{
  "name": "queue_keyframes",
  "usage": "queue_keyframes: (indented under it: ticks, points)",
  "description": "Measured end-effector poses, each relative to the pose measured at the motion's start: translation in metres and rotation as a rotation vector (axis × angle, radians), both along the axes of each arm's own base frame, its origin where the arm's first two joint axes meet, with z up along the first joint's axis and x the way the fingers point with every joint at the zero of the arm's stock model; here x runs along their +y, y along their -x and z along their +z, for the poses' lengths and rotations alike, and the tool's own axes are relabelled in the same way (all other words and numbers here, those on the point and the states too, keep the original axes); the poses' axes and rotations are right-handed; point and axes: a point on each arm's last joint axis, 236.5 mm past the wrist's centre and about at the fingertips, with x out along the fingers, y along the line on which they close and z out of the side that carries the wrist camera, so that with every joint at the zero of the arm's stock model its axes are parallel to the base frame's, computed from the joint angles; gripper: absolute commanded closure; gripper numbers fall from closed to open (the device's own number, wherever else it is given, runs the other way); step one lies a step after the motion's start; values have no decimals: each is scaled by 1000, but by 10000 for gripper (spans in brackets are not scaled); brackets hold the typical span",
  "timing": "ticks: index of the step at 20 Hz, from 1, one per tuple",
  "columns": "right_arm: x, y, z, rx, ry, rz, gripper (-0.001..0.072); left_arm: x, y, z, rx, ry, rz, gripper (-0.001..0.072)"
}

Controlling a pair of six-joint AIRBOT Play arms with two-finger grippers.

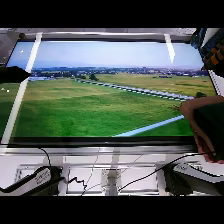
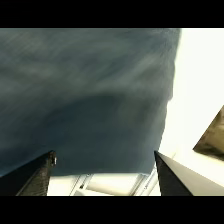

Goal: Fold the clothes and pants, and hang the long-sleeved shirts on hangers.

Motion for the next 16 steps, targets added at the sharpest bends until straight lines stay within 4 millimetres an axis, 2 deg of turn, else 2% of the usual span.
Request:
queue_keyframes:
  ticks: [1, 2, 3, 5, 6, 8, 11, 13, 16]
  points:
    - [2, 1, -2, -9, -10, 0, 24, 0, 0, 0, 0, 0, 0, 667]
    - [4, 2, -2, -18, -16, 0, 103, 0, 0, 0, 1, 0, 0, 667]
    - [6, -1, -3, -36, -25, 3, 252, 0, 0, 0, 1, 0, -1, 667]
    - [14, -21, -6, -121, -54, 36, 619, 0, 0, 0, 1, 1, -1, 667]
    - [21, -38, -7, -175, -73, 74, 687, 0, 0, 0, 2, 0, -1, 667]
    - [38, -72, -6, -247, -103, 169, 687, 0, 0, 0, 1, 1, -1, 667]
    - [79, -128, -4, -302, -123, 376, 687, 0, 0, 0, 2, 1, -1, 667]
    - [118, -171, 1, -348, -112, 550, 687, 0, 0, 0, 2, 1, -1, 667]
    - [193, -228, 16, -432, -69, 850, 687, 0, 0, 0, 2, 1, -1, 667]
